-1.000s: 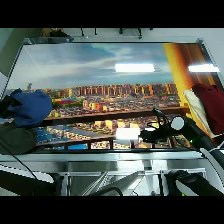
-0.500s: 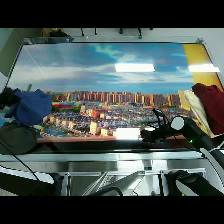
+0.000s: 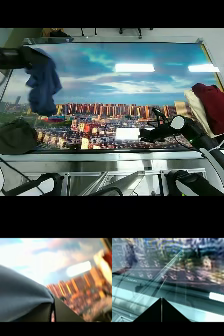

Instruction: Fold the shirts.

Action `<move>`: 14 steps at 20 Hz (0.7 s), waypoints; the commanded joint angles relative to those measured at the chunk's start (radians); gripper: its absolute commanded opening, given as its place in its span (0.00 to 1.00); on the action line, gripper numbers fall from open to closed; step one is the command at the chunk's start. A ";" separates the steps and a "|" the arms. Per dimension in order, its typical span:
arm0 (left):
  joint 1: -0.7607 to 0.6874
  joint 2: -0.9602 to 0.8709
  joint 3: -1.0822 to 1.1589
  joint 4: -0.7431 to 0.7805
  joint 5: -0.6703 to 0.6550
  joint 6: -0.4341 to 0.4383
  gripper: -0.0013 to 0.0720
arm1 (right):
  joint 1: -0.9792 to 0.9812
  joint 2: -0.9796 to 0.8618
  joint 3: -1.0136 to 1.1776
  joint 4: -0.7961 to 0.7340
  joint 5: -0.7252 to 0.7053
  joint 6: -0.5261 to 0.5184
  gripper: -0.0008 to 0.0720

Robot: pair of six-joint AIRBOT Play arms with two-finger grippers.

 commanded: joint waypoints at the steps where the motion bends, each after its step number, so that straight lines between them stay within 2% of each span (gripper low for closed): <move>1: -0.284 0.117 -0.208 0.113 0.086 -0.027 0.04 | 0.000 0.000 0.002 0.005 -0.005 -0.011 0.04; 3: -0.410 0.129 -0.341 0.113 0.189 -0.027 0.08 | 0.000 0.000 0.002 0.012 -0.004 -0.011 0.05; 4: -0.465 0.126 -0.398 0.113 0.247 -0.028 0.66 | -0.001 0.004 0.003 0.011 -0.005 -0.011 0.27; 5: -0.500 0.119 -0.438 0.113 0.298 -0.059 0.96 | -0.003 0.005 0.013 0.011 -0.004 -0.011 0.57; 6: -0.510 0.108 -0.449 0.113 0.308 -0.064 0.96 | -0.013 0.008 0.034 0.012 -0.004 -0.011 0.64; 8: -0.470 0.085 -0.410 0.123 0.229 -0.071 0.96 | -0.040 0.022 0.103 0.011 0.001 -0.011 0.64; 11: -0.281 0.092 -0.345 0.177 0.052 -0.092 0.96 | -0.100 0.036 0.219 0.008 0.013 -0.042 0.64; 14: -0.048 0.130 -0.421 0.280 -0.004 -0.097 0.96 | -0.159 -0.015 0.232 0.008 -0.008 -0.064 0.65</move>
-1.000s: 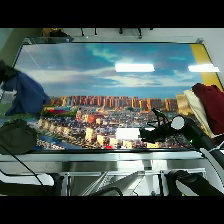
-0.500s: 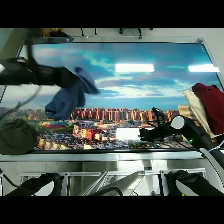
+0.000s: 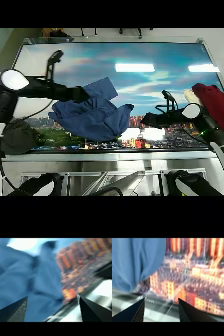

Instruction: Fold the shirts.

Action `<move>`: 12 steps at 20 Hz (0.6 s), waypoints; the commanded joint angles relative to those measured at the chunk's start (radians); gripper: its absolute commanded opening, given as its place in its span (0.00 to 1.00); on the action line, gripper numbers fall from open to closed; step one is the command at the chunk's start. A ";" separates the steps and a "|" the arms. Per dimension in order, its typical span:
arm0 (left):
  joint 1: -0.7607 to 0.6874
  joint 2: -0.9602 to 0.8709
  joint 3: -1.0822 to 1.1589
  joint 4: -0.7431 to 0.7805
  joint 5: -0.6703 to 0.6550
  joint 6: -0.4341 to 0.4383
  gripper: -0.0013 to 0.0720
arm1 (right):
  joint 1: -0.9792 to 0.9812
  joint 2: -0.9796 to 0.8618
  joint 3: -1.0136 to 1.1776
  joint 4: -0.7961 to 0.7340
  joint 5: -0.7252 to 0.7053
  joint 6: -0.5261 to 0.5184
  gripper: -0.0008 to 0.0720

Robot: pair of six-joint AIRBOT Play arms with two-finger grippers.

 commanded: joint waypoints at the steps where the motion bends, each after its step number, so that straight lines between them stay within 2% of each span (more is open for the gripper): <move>1: 0.260 0.034 -0.099 0.105 -0.075 -0.004 0.96 | -0.068 -0.067 0.036 -0.001 -0.029 -0.024 0.65; 3: 0.415 0.032 -0.220 0.096 -0.021 0.024 0.96 | -0.078 -0.156 0.036 0.024 -0.087 -0.076 0.65; 6: 0.563 0.000 -0.368 0.090 0.111 0.055 0.96 | -0.074 -0.301 0.037 0.223 -0.149 -0.274 0.65; 9: 0.600 -0.101 -0.404 0.026 0.152 0.110 0.96 | -0.064 -0.414 0.043 0.421 -0.206 -0.470 0.64; 12: 0.588 -0.216 -0.404 -0.068 0.173 0.160 0.96 | -0.055 -0.481 0.053 0.502 -0.271 -0.563 0.64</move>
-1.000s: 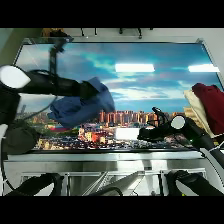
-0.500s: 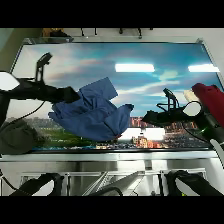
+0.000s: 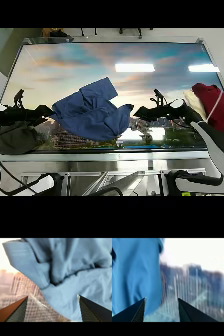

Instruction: Fold the shirts.

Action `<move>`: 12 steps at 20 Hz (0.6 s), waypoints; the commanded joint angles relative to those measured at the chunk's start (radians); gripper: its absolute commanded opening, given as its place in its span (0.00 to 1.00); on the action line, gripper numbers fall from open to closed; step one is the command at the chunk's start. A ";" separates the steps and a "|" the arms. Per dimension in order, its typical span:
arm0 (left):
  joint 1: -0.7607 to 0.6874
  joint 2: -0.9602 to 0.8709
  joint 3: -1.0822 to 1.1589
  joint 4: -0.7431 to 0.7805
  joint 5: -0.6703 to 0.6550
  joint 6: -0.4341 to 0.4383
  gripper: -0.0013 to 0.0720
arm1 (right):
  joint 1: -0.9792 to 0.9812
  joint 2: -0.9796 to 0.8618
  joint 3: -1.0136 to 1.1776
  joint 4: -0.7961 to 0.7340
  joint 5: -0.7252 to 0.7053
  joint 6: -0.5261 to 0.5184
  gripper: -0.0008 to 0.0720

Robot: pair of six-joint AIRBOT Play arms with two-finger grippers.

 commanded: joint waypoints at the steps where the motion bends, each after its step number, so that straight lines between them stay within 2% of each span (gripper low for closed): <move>1: 0.014 -0.124 -0.023 -0.096 0.056 0.063 0.96 | 0.006 -0.095 0.013 0.145 -0.072 -0.159 0.64; 4: -0.005 -0.198 -0.023 -0.137 0.097 0.078 0.96 | 0.024 -0.155 0.037 0.203 -0.083 -0.215 0.64; 5: -0.018 -0.215 -0.022 -0.144 0.112 0.079 0.89 | 0.040 -0.173 0.049 0.211 -0.093 -0.230 0.64; 6: -0.032 -0.227 -0.019 -0.156 0.126 0.086 0.77 | 0.061 -0.192 0.068 0.211 -0.098 -0.232 0.64; 9: -0.090 -0.243 0.022 -0.153 0.153 0.085 0.74 | 0.120 -0.239 0.132 0.212 -0.097 -0.232 0.64; 10: -0.110 -0.243 0.042 -0.151 0.158 0.084 0.63 | 0.134 -0.247 0.151 0.212 -0.097 -0.232 0.64; 11: -0.122 -0.243 0.064 -0.145 0.149 0.085 0.21 | 0.143 -0.252 0.165 0.211 -0.097 -0.232 0.52; 12: -0.131 -0.242 0.090 -0.144 0.134 0.085 0.04 | 0.143 -0.251 0.176 0.211 -0.095 -0.232 0.22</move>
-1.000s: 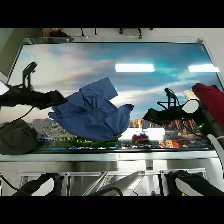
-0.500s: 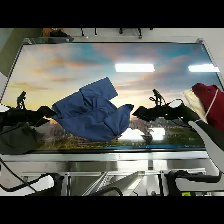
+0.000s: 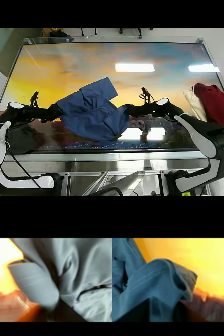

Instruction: Fold the shirts.

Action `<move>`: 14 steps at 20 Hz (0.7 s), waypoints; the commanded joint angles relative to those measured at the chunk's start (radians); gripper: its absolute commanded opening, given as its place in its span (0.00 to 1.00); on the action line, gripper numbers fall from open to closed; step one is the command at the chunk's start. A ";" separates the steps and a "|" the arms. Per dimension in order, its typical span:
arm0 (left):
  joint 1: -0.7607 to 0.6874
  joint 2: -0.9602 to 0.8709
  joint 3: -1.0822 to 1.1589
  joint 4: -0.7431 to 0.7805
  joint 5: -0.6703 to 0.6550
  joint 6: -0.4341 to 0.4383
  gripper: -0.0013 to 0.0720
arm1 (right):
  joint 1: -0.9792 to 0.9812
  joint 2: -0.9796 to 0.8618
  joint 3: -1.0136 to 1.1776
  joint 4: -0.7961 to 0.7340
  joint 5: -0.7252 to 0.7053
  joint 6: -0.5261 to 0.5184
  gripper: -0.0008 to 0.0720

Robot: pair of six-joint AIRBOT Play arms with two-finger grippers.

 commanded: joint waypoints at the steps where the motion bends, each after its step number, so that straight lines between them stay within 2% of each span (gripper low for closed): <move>1: -0.039 -0.010 0.077 -0.002 -0.018 0.002 0.04 | 0.025 -0.020 0.052 0.019 0.005 -0.012 0.06; 3: -0.039 -0.004 0.141 -0.007 -0.078 -0.026 0.04 | 0.024 -0.014 0.077 0.019 0.023 -0.013 0.04; 6: -0.039 0.097 0.240 -0.015 -0.175 -0.028 0.04 | 0.024 0.063 0.167 0.019 0.131 -0.042 0.04; 11: -0.039 0.455 0.501 -0.205 -0.266 -0.044 0.04 | 0.016 0.398 0.467 -0.043 0.152 -0.041 0.04; 14: -0.039 0.640 0.716 -0.216 -0.294 -0.093 0.04 | 0.016 0.586 0.636 -0.134 0.152 -0.008 0.04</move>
